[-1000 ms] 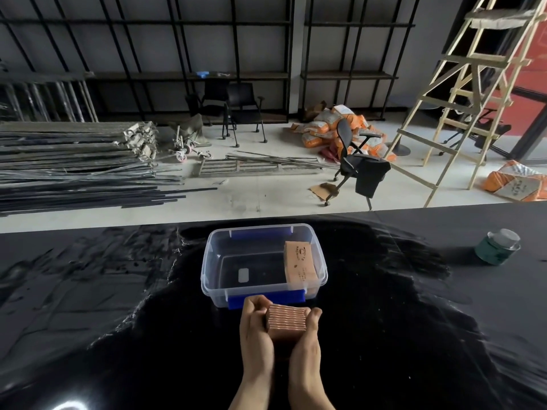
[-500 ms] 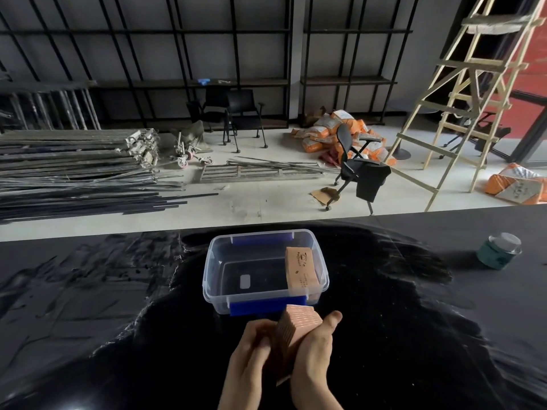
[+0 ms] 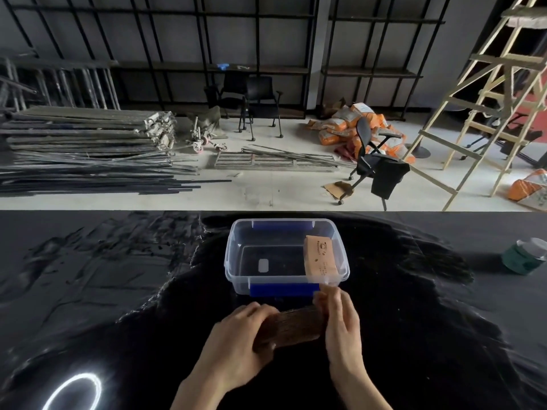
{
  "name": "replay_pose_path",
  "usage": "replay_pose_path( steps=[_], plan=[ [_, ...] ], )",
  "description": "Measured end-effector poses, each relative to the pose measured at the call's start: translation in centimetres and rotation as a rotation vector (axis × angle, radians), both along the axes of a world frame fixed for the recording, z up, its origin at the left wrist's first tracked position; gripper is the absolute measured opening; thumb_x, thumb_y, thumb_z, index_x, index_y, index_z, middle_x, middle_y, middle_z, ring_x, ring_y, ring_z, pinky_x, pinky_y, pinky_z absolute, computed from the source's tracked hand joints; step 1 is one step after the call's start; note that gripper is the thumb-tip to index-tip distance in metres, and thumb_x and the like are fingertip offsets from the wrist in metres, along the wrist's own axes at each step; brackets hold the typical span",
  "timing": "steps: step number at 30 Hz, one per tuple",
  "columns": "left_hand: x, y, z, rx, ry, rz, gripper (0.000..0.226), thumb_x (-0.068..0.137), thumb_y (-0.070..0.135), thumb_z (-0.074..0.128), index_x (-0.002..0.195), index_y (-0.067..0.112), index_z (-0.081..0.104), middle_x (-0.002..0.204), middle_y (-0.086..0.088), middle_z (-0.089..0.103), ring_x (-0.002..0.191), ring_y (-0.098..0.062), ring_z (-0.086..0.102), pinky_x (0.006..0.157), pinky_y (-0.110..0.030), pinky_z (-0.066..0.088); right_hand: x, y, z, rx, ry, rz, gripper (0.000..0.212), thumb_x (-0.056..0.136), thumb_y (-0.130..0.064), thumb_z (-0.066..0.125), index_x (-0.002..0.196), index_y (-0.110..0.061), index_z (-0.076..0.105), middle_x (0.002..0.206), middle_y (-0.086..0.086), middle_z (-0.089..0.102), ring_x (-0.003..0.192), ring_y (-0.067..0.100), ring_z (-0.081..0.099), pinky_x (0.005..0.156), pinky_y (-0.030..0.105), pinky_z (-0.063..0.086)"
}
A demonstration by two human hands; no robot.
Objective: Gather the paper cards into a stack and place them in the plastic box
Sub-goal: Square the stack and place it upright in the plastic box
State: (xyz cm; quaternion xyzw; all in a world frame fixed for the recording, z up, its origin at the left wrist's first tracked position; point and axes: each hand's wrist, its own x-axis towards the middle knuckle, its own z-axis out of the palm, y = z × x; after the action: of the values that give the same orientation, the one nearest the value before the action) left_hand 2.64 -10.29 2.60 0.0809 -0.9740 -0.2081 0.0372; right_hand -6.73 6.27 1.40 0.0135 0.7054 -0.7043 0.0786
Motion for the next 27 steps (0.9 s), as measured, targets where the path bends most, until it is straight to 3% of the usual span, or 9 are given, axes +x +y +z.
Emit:
replay_pose_path(
  steps=[2, 5, 7, 11, 13, 15, 17, 27],
  plan=[
    [-0.8, -0.1, 0.2, -0.04, 0.002, -0.044, 0.053, 0.084, 0.037, 0.062, 0.135, 0.041, 0.049, 0.133, 0.018, 0.055, 0.121, -0.006, 0.051, 0.098, -0.024, 0.046, 0.3, -0.8, -0.4, 0.035, 0.02, 0.083, 0.026, 0.102, -0.04, 0.054, 0.095, -0.024, 0.073, 0.091, 0.002, 0.076, 0.088, 0.015, 0.072, 0.077, 0.033, 0.056],
    [-1.3, 0.3, -0.1, 0.112, -0.034, -0.048, 0.054, 0.078, 0.034, 0.063, 0.128, 0.047, 0.046, 0.122, 0.025, 0.052, 0.116, -0.001, 0.049, 0.1, -0.027, 0.046, 0.2, -1.3, -2.0, 0.094, 0.055, 0.082, 0.027, 0.103, -0.031, 0.056, 0.085, -0.02, 0.071, 0.08, 0.006, 0.073, 0.076, 0.026, 0.069, 0.066, 0.033, 0.055],
    [-1.4, 0.4, -0.9, 0.219, -0.059, -0.039, 0.056, 0.075, 0.035, 0.061, 0.127, 0.048, 0.045, 0.123, 0.027, 0.048, 0.117, 0.003, 0.047, 0.104, -0.027, 0.043, 0.0, -1.1, -2.7, 0.145, 0.089, 0.051, 0.027, 0.104, -0.027, 0.055, 0.082, -0.019, 0.068, 0.075, 0.006, 0.071, 0.07, 0.023, 0.067, 0.062, 0.035, 0.054],
    [-0.8, 2.2, -2.5, 0.858, 0.135, 0.223, 0.055, 0.08, 0.052, 0.061, 0.133, 0.039, 0.052, 0.133, 0.022, 0.055, 0.124, 0.006, 0.05, 0.101, -0.021, 0.042, 0.0, -1.4, -2.8, 0.192, 0.126, 0.041, 0.026, 0.104, -0.023, 0.054, 0.082, -0.019, 0.066, 0.073, 0.005, 0.071, 0.064, 0.019, 0.066, 0.061, 0.038, 0.056],
    [-1.4, 4.1, -2.7, 0.981, 0.246, 0.406, 0.035, 0.092, 0.053, 0.055, 0.122, 0.036, 0.061, 0.122, 0.014, 0.066, 0.115, 0.003, 0.06, 0.093, -0.022, 0.047, 0.2, -1.4, -3.1, 0.196, 0.112, 0.032, 0.027, 0.104, -0.025, 0.053, 0.081, -0.018, 0.066, 0.072, 0.004, 0.071, 0.063, 0.017, 0.066, 0.058, 0.032, 0.055],
    [-2.2, 5.5, -2.4, 0.977, 0.358, 0.564, 0.02, 0.101, 0.038, 0.048, 0.106, 0.031, 0.067, 0.106, 0.006, 0.072, 0.101, -0.008, 0.067, 0.083, -0.027, 0.054, 0.6, -1.5, -3.0, 0.185, 0.102, 0.024, 0.029, 0.105, -0.027, 0.052, 0.081, -0.017, 0.065, 0.072, 0.003, 0.071, 0.062, 0.013, 0.065, 0.057, 0.029, 0.053],
    [-2.7, 6.0, -1.9, 0.972, 0.437, 0.659, 0.022, 0.104, 0.026, 0.044, 0.099, 0.025, 0.066, 0.094, 0.0, 0.072, 0.091, -0.014, 0.069, 0.073, -0.027, 0.055, 0.9, -1.7, -2.6, 0.151, 0.089, 0.019, 0.032, 0.105, -0.027, 0.05, 0.08, -0.014, 0.065, 0.071, 0.005, 0.071, 0.06, 0.01, 0.064, 0.055, 0.025, 0.052],
    [-3.3, 5.5, -2.7, 0.919, 0.481, 0.719, 0.027, 0.103, 0.011, 0.041, 0.091, 0.022, 0.062, 0.079, 0.001, 0.073, 0.077, -0.008, 0.068, 0.067, -0.028, 0.051, 1.1, -2.2, -3.5, 0.184, 0.142, -0.016, 0.03, 0.104, -0.024, 0.051, 0.077, -0.015, 0.061, 0.074, 0.003, 0.068, 0.053, 0.005, 0.056, 0.051, 0.022, 0.047]
  ],
)
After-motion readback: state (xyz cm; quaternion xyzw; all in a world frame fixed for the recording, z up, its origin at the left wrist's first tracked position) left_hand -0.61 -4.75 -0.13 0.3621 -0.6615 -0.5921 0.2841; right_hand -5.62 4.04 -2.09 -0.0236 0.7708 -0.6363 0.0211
